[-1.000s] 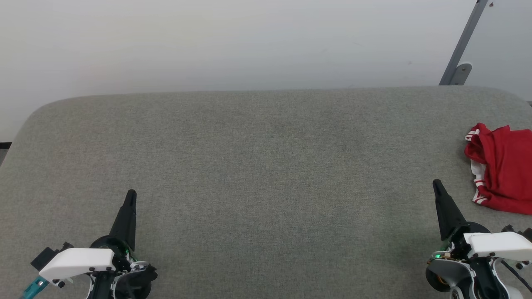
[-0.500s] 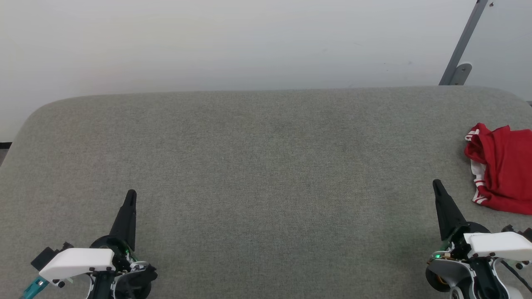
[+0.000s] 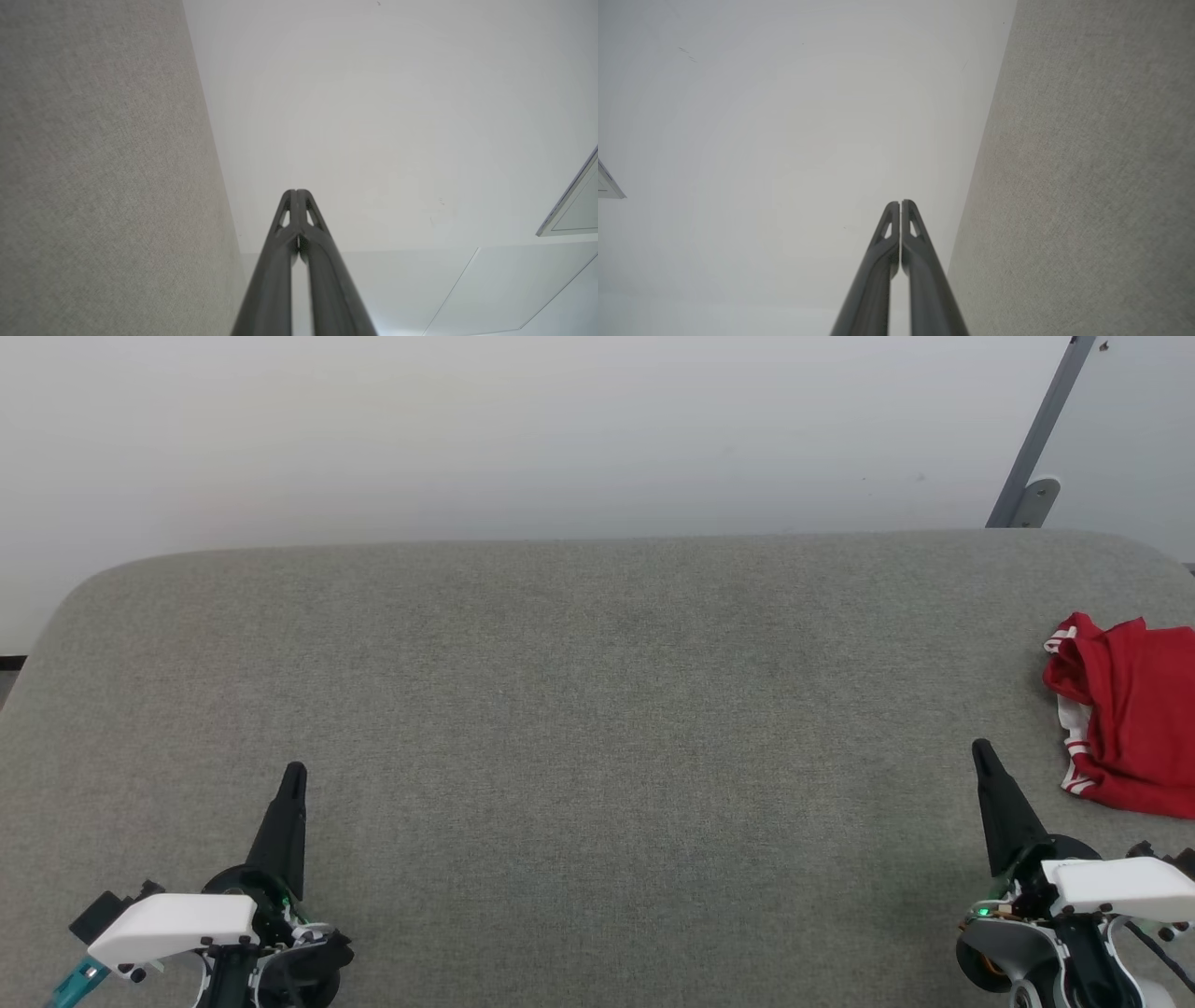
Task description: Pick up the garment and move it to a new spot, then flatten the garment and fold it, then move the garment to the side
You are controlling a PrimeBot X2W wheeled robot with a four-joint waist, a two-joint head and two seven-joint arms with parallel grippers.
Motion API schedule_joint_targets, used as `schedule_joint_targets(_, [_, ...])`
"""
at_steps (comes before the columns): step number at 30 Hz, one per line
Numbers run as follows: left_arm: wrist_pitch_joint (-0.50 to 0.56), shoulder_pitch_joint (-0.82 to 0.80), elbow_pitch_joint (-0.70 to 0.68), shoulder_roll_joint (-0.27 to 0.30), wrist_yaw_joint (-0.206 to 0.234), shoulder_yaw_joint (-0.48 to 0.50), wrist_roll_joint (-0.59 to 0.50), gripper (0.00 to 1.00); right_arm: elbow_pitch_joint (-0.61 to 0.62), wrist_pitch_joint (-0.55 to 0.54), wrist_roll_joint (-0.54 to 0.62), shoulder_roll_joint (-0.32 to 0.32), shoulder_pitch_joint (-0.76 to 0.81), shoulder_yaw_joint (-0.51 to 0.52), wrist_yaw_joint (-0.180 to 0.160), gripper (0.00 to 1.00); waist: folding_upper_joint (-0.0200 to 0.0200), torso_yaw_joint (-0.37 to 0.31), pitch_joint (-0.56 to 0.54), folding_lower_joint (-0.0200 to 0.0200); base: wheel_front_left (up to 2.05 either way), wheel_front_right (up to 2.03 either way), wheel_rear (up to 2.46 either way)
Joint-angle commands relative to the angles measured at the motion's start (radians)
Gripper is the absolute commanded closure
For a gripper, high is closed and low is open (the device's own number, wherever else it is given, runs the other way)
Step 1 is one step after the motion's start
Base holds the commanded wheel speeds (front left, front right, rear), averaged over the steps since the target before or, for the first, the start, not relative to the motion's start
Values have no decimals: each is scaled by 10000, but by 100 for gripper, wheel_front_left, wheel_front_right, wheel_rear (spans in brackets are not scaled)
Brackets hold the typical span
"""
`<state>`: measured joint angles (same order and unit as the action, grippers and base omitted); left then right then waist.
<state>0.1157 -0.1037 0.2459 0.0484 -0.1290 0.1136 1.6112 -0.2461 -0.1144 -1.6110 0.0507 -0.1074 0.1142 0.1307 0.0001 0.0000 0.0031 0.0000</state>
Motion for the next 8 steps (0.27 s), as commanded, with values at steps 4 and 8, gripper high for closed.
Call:
schedule_joint_targets(4, [8,-123,-5,12,-32,13,28,100,24,-26,-36,-14,-45,1,0,100,-1,0,0,0,0,0,0])
schedule_joint_targets(8, [8,-123,-6,12,-32,13,29,100,24,-26,-37,-14,-45,-1,0,100,-1,0,0,0,0,0,0])
